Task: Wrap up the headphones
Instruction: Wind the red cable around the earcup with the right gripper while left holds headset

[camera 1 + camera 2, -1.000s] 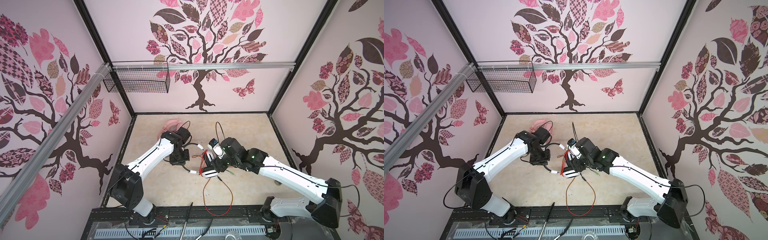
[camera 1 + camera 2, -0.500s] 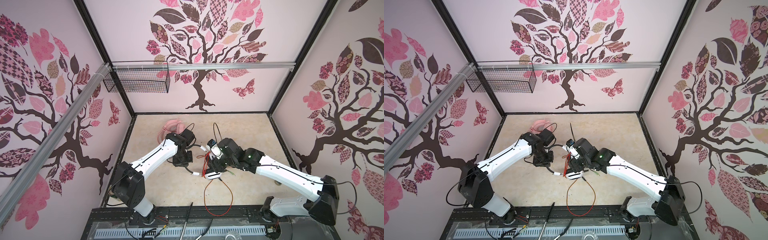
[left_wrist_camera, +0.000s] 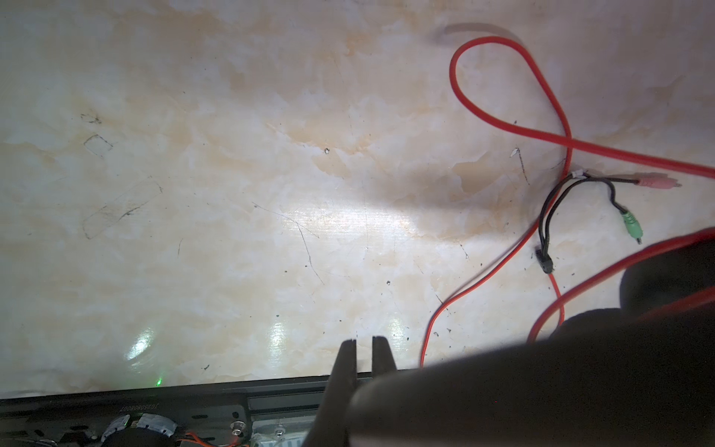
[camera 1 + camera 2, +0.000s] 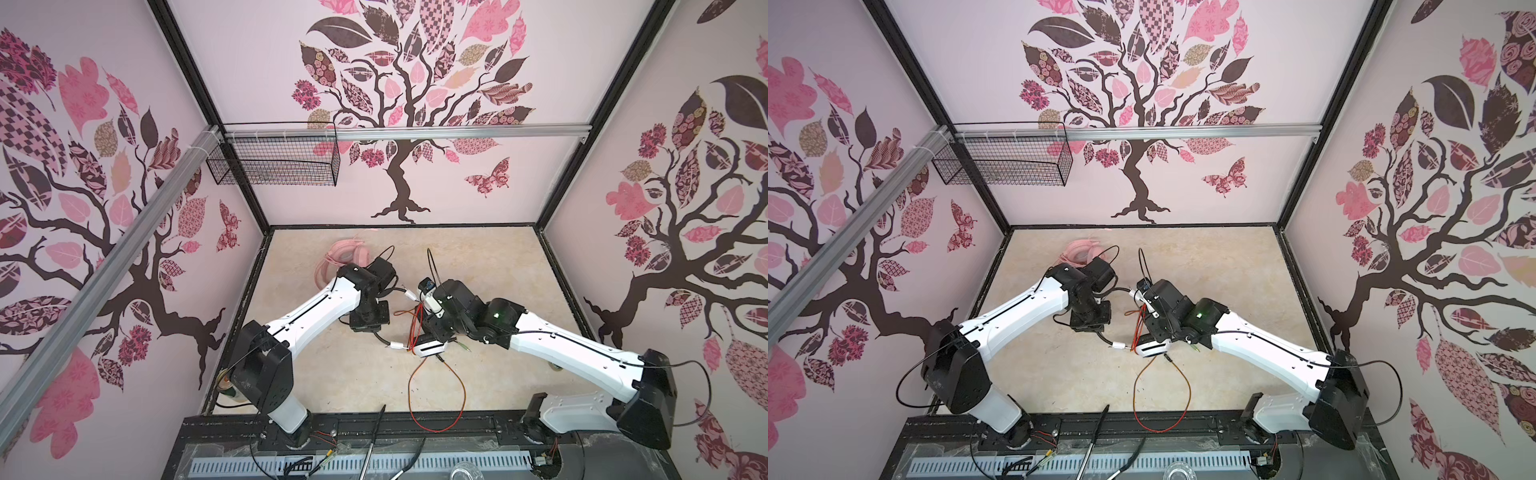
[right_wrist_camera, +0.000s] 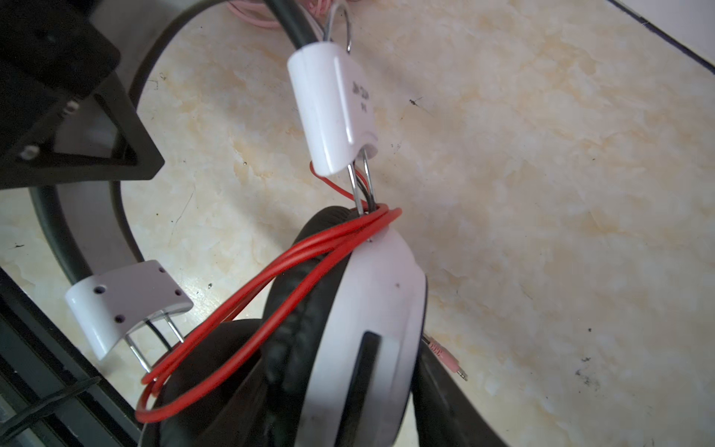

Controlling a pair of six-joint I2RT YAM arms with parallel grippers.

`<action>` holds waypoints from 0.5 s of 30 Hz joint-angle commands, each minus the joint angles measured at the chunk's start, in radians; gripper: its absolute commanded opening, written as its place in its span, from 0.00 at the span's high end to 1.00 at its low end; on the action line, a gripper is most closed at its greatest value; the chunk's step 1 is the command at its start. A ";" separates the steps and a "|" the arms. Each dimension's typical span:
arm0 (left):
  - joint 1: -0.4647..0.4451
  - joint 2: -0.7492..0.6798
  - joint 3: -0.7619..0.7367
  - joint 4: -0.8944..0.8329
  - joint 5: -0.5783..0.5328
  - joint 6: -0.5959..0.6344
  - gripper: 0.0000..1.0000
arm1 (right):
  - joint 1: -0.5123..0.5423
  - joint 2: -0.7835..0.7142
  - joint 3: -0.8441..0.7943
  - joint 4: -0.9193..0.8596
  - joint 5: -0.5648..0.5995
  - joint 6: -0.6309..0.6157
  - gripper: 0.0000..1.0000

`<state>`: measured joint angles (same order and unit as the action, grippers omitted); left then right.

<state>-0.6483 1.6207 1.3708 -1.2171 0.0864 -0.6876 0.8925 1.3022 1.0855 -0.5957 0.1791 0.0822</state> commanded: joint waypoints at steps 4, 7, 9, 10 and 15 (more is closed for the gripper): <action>-0.011 0.013 0.090 -0.076 -0.039 0.090 1.00 | 0.001 -0.051 -0.012 -0.038 0.107 -0.087 0.52; -0.012 0.010 0.094 -0.099 -0.081 0.108 1.00 | 0.001 -0.078 0.002 -0.066 0.117 -0.116 0.57; -0.011 0.012 0.107 -0.129 -0.134 0.109 1.00 | 0.002 -0.093 0.007 -0.082 0.111 -0.127 0.60; -0.012 0.015 0.114 -0.140 -0.159 0.108 1.00 | 0.002 -0.099 0.008 -0.089 0.099 -0.131 0.61; -0.012 0.002 0.133 -0.134 -0.145 0.115 1.00 | 0.009 -0.105 0.002 -0.114 0.034 -0.128 0.64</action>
<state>-0.6647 1.6333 1.4567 -1.3170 -0.0254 -0.6182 0.8955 1.2289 1.0824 -0.6315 0.2306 -0.0013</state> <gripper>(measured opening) 0.083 0.440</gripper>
